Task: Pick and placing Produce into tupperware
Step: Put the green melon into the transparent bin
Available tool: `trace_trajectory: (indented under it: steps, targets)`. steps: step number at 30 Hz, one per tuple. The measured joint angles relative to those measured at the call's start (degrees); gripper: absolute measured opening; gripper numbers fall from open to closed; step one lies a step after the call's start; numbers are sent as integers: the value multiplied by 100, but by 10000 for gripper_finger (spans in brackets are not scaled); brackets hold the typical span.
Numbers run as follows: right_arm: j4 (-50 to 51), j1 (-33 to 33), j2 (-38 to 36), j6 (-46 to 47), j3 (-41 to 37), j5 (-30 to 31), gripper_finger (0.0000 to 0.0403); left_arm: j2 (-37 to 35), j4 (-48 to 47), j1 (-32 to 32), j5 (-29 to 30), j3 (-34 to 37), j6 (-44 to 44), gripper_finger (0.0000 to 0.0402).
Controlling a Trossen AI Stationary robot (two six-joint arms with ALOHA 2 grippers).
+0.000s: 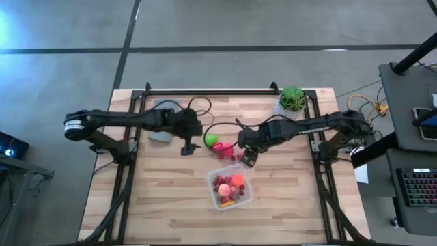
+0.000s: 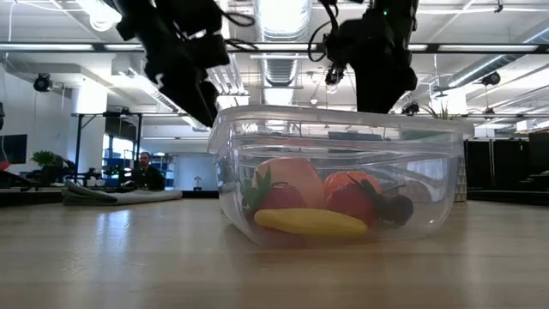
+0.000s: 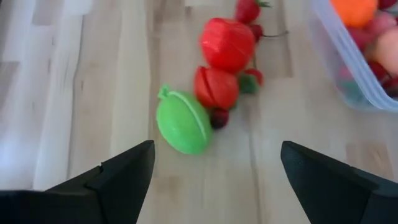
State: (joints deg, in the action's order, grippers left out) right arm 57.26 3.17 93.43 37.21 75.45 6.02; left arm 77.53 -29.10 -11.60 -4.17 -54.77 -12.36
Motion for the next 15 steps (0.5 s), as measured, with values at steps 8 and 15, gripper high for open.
trace_trajectory:
  steps: [8, 15]
  targets:
    - [-48, -635, 0, -819, -199, 4, 226, 995, 206, -563, -302, -401, -6, 334]
    - [-57, -882, -24, -814, -306, 4, 226, 1676, 98, -557, -329, -758, -171, 334]
